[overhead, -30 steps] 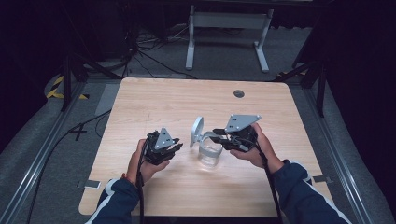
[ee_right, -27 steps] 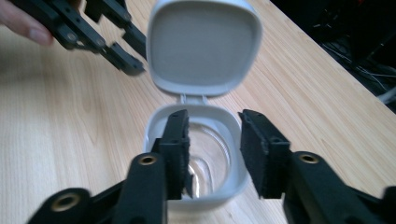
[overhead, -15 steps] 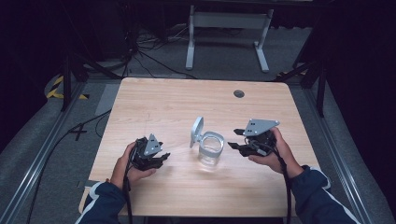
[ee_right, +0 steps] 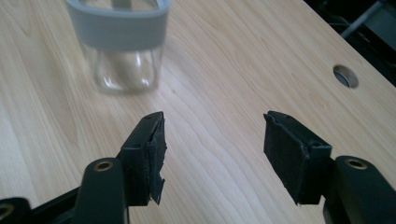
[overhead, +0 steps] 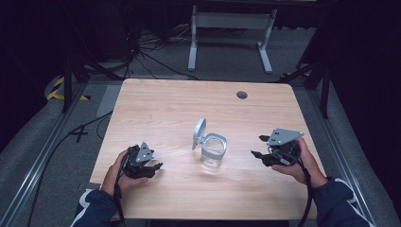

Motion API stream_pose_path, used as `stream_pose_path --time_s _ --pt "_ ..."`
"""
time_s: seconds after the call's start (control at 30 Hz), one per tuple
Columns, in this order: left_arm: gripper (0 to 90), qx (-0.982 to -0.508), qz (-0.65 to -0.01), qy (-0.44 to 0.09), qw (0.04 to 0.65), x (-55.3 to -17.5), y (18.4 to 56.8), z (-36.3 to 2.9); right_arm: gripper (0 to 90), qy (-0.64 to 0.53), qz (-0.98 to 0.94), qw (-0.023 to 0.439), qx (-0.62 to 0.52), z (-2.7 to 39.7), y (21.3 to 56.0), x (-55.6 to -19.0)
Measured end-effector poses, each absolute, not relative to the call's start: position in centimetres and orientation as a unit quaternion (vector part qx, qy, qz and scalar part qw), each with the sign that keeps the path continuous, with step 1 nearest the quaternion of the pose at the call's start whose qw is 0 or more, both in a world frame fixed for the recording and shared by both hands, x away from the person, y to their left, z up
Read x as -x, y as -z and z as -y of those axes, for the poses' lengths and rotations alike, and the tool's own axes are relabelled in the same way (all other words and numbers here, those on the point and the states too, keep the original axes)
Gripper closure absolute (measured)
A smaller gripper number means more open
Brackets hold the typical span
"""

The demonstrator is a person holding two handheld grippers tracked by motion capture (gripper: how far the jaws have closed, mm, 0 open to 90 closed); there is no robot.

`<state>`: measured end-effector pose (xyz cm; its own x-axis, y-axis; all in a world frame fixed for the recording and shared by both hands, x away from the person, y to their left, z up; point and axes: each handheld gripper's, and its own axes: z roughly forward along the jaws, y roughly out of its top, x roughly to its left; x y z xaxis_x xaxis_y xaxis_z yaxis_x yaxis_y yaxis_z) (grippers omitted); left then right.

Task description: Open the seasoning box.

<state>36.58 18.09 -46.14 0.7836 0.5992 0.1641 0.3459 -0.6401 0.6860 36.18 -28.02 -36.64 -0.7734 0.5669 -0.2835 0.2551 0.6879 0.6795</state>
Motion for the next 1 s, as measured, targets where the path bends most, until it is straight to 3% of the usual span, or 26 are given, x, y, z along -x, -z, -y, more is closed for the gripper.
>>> stream_pose_path --time_s 0.23,0.6,0.9,1.0 --pt "36.9 -0.885 -0.275 -0.17 0.334 -36.4 47.0 -18.5 36.7 -0.318 -0.878 0.245 -0.26 31.5 38.6 -35.8" --pt "22.7 -0.862 -0.32 -0.132 0.371 -36.4 48.0 -19.5 33.4 -0.312 -0.866 0.249 -0.3 36.2 41.9 -34.7" --pt "17.0 -0.859 -0.33 -0.13 0.369 -36.4 48.1 -19.3 30.0 -0.316 -0.85 0.234 -0.351 39.6 45.7 -33.2" --pt "16.6 -0.859 -0.33 -0.13 0.369 -36.4 48.1 -19.3 28.8 -0.35 -0.833 0.207 -0.376 40.5 46.4 -32.9"
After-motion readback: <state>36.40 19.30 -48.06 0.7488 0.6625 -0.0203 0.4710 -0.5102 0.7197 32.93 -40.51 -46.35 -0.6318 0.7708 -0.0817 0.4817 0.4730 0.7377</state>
